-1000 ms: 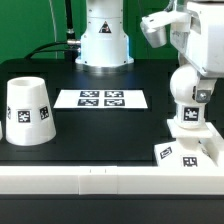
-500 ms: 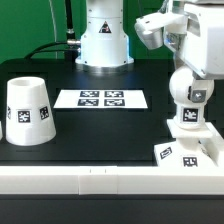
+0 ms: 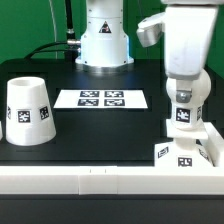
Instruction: Assemble lamp
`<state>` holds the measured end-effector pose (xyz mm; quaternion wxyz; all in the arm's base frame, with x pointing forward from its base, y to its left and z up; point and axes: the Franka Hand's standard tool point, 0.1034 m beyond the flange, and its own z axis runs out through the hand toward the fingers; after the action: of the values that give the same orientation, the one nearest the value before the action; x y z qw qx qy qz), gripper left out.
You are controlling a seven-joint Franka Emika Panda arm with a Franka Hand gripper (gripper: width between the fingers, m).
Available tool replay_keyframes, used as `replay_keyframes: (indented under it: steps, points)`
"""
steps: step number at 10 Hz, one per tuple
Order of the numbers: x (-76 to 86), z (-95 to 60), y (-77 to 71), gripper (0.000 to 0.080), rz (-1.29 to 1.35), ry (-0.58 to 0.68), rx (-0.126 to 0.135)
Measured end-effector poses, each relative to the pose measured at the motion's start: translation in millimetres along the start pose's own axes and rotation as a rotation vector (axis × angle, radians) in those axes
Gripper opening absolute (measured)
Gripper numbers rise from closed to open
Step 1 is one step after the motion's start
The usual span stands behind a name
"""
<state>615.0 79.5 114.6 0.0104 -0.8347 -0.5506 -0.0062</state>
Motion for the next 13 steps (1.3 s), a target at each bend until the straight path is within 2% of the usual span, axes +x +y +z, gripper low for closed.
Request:
replay_keyframes:
  steps: [2,8,9,13]
  points:
    - [0.5,0.3,-0.3,0.0577,0.204,0.006,0.013]
    - [1.4,0.7,-1.2,0.0577,0.608,0.004,0.015]
    - [2.4,1.0,-1.8,0.0577,0.732,0.023,0.024]
    - [7.6,1.7,-2.9,0.0577,1.14,0.044,0.027]
